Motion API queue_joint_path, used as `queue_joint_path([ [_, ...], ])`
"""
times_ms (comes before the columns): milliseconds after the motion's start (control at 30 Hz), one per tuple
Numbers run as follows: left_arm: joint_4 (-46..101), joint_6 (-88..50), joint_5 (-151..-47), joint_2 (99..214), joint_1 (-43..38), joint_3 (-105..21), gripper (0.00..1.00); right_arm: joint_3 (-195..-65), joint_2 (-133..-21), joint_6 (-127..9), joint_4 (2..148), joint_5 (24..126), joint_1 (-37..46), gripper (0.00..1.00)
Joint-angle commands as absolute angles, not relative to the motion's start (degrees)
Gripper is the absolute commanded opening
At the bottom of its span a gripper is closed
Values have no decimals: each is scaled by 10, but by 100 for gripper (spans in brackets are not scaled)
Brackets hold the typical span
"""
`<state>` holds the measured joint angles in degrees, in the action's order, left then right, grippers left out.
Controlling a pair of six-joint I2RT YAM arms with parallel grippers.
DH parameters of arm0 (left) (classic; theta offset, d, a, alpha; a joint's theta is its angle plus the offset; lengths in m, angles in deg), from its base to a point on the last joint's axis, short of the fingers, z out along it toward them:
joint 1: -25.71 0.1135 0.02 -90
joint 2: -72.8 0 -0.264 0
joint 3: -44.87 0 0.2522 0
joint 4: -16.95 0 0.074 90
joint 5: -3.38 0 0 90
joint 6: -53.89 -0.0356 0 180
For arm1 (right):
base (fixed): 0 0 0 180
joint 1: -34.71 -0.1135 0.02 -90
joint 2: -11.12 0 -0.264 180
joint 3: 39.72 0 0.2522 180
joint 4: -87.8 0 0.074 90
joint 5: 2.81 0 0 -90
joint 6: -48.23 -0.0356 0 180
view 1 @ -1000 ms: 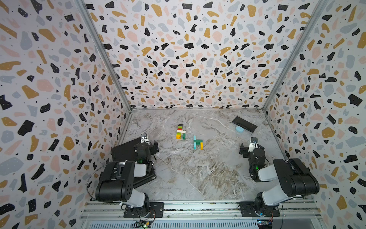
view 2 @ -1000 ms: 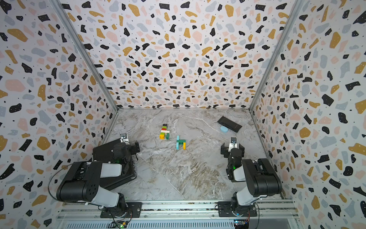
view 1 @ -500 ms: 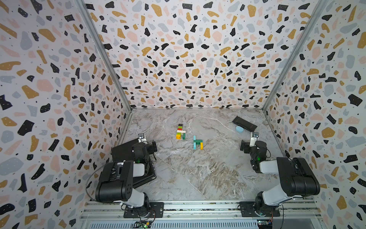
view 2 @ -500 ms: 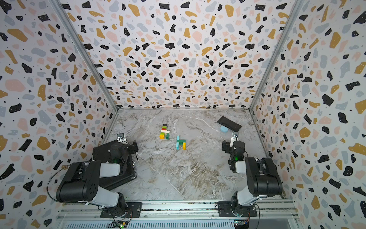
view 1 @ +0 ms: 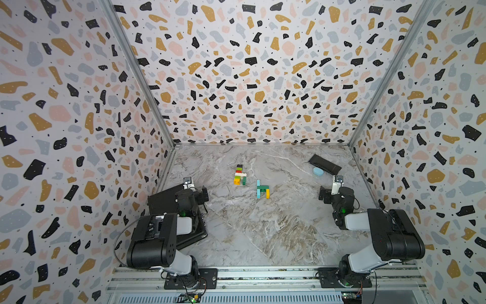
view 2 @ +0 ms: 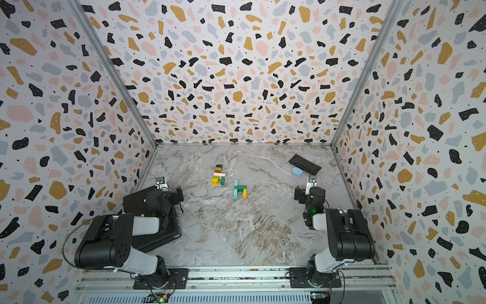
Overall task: Assemble the letter h with lego
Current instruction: Reset both arms
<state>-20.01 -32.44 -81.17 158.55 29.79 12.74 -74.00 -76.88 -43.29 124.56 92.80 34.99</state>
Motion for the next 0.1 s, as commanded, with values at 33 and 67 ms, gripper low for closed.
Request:
queue_joint_path([
  [33, -211, -320, -829, 1587, 298, 135, 99, -739, -757, -439, 1241, 926, 351, 100],
  [67, -212, -320, -829, 1585, 298, 137, 99, -739, -757, -439, 1241, 926, 352, 100],
])
